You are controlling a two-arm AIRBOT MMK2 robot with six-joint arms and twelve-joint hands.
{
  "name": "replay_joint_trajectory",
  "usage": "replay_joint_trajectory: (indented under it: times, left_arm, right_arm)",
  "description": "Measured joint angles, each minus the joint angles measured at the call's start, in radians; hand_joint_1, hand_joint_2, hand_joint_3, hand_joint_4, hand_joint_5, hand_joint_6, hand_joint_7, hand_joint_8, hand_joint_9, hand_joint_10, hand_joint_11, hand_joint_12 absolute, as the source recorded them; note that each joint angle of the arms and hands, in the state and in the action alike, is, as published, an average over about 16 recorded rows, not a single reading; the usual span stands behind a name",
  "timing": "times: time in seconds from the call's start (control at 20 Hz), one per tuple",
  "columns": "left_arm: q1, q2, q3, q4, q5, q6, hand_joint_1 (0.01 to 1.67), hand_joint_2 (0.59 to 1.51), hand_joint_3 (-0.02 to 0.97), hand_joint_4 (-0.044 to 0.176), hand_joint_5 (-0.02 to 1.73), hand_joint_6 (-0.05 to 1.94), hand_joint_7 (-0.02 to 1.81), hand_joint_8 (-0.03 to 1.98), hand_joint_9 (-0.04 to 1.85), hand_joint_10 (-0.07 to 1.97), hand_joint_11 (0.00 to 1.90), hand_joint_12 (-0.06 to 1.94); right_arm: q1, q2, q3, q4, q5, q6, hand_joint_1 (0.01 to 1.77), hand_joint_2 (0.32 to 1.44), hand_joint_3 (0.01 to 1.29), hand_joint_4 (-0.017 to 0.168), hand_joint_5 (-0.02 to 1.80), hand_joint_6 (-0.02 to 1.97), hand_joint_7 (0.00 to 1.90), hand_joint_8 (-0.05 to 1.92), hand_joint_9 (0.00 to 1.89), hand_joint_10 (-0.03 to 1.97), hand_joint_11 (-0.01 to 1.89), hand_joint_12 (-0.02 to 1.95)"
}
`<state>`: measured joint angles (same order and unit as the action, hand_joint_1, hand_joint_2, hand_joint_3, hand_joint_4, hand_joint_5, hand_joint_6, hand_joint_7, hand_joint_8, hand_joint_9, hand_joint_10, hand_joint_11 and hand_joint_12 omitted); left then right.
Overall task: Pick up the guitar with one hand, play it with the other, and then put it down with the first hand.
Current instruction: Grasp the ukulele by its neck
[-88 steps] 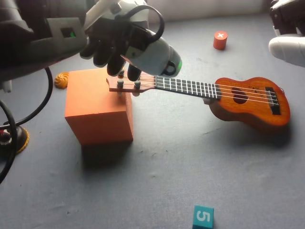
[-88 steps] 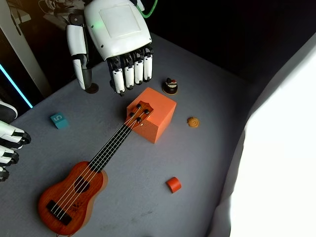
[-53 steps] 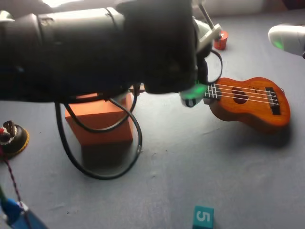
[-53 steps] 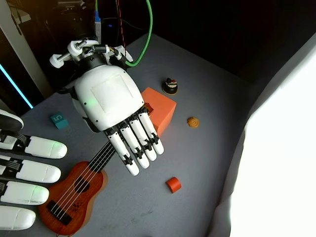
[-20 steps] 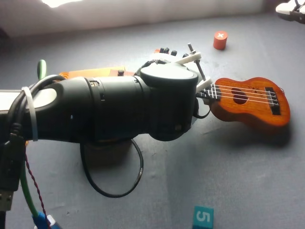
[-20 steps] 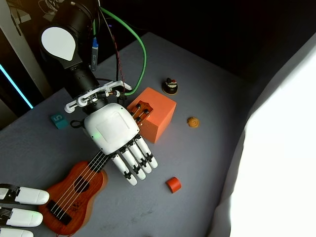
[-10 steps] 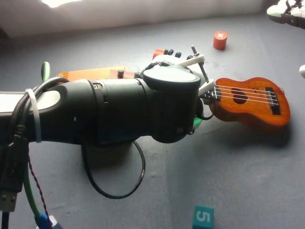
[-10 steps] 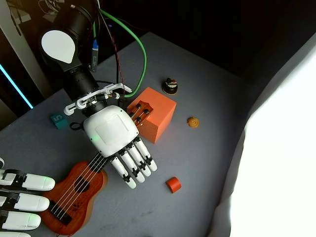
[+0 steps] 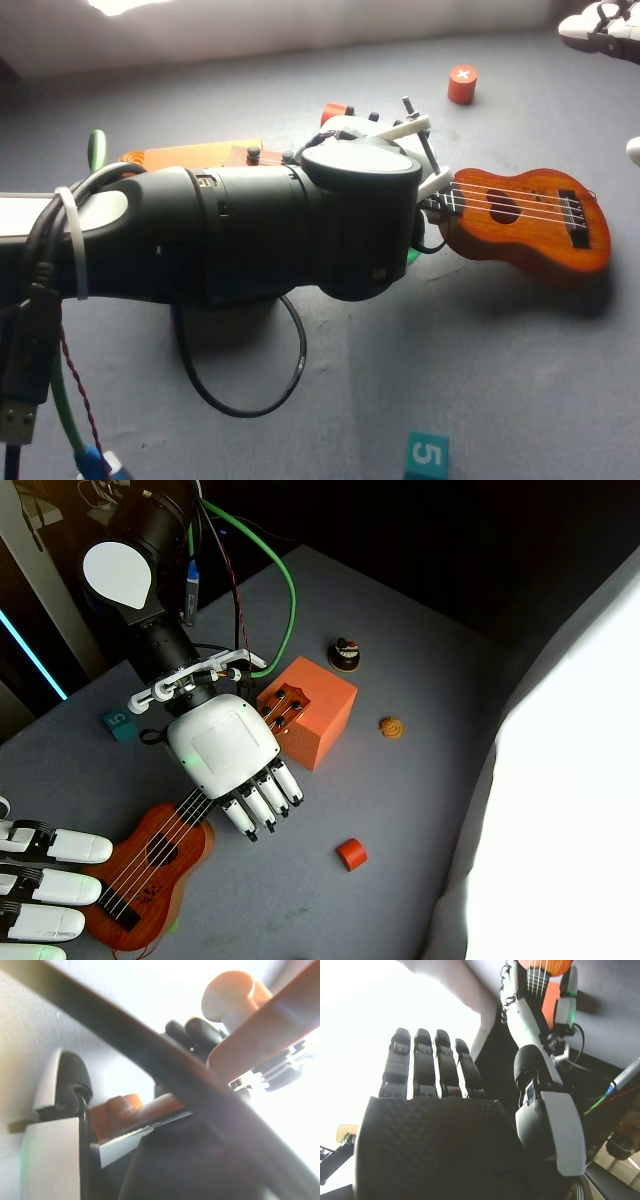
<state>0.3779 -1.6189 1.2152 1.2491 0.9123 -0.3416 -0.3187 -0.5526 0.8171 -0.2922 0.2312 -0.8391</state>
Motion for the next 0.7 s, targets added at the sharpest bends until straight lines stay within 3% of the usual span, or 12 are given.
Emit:
replay_joint_trajectory:
  times: [0.2,0.3,0.5,0.7]
  left_arm:
    - [-0.001,0.0,0.0,-0.003,-0.003,-0.001,1.06,1.06,0.007,0.036,0.65,1.32,0.73,1.75,0.77,1.78,0.74,1.87]
    - [-0.004,0.0,-0.001,-0.007,-0.005,-0.001,1.08,1.055,0.006,0.054,0.76,1.42,0.88,1.9,0.93,1.91,0.92,1.92]
    - [-0.014,0.003,-0.007,-0.022,-0.007,0.002,1.13,1.046,0.003,0.085,0.97,1.29,1.17,1.93,1.24,1.93,1.25,1.94]
    - [-0.033,0.019,-0.026,-0.051,-0.014,0.016,1.18,1.044,-0.008,0.086,1.12,1.17,1.35,1.94,1.44,1.94,1.46,1.94]
  right_arm:
    - [0.0,0.0,-0.001,0.0,0.006,0.0,0.24,1.35,0.02,0.004,0.05,0.04,0.09,0.02,0.05,0.02,0.02,0.0]
    - [0.0,0.0,0.0,-0.001,0.014,0.002,0.24,1.35,0.02,0.004,0.05,0.04,0.09,0.02,0.05,0.02,0.02,0.0]
    - [-0.001,0.0,0.014,-0.069,0.037,0.087,0.24,1.35,0.02,0.004,0.05,0.04,0.09,0.02,0.05,0.02,0.02,0.0]
    - [-0.002,0.0,0.039,-0.235,0.071,0.269,0.24,1.35,0.02,0.003,0.05,0.04,0.1,0.02,0.06,0.02,0.02,0.0]
